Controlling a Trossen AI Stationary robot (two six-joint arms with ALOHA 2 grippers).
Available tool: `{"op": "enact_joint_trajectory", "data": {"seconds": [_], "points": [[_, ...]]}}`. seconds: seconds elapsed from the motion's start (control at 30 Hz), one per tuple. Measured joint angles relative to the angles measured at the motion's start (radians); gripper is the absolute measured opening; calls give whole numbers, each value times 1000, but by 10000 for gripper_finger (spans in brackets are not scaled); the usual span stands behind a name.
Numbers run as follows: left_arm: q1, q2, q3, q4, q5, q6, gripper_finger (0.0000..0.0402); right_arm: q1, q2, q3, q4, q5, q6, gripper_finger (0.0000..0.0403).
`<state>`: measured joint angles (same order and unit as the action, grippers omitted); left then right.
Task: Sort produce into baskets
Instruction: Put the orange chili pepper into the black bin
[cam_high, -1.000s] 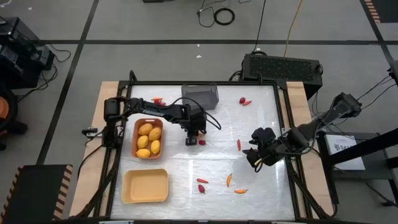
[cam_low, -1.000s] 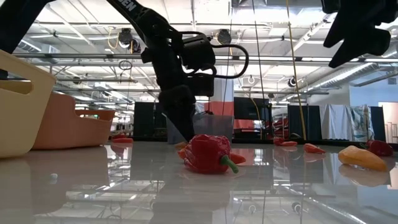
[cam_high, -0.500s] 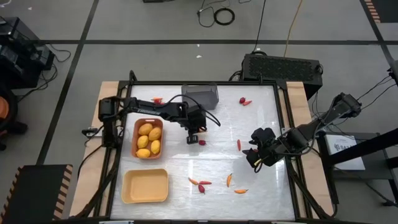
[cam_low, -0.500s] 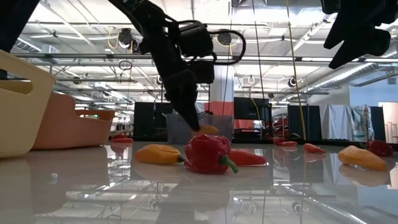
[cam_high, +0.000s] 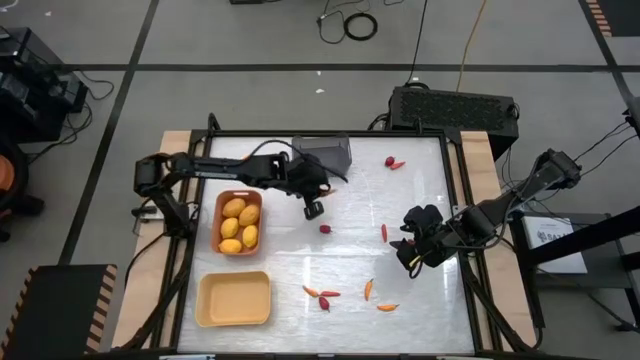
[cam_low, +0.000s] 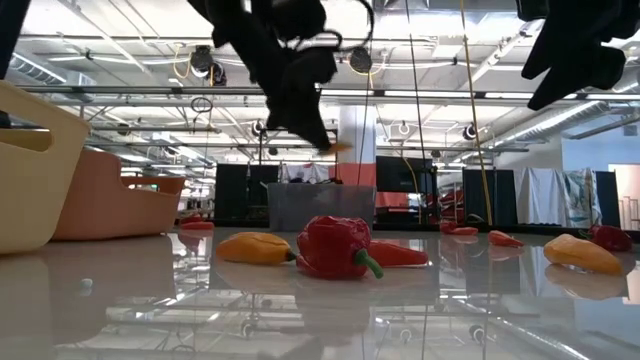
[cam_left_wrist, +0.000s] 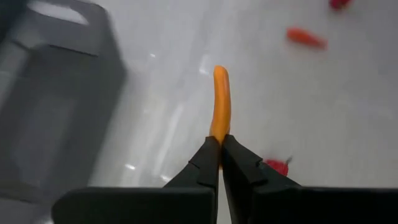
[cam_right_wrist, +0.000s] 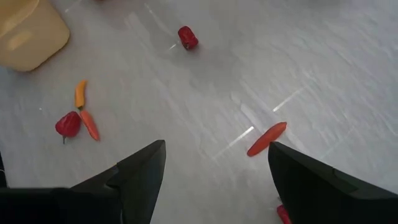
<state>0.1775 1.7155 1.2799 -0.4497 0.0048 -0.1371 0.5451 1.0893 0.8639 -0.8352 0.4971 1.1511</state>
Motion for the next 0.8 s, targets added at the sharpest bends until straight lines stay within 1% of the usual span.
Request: {"op": "enact_joint_trajectory", "data": {"seconds": [0.17,0.37,0.6,0.8], "points": [[19,-44,0,-2,-88,-46,13,0,0,0,1,0,-15,276],[114,-44,0,-1,-175,-41,13,-1,0,0,1,3,-15,276],[237,-26,1,33,-164,-42,13,-1,0,0,2,3,-11,276],[262,-25,0,24,-156,-41,20,-1,0,0,17,4,-11,276]]}}
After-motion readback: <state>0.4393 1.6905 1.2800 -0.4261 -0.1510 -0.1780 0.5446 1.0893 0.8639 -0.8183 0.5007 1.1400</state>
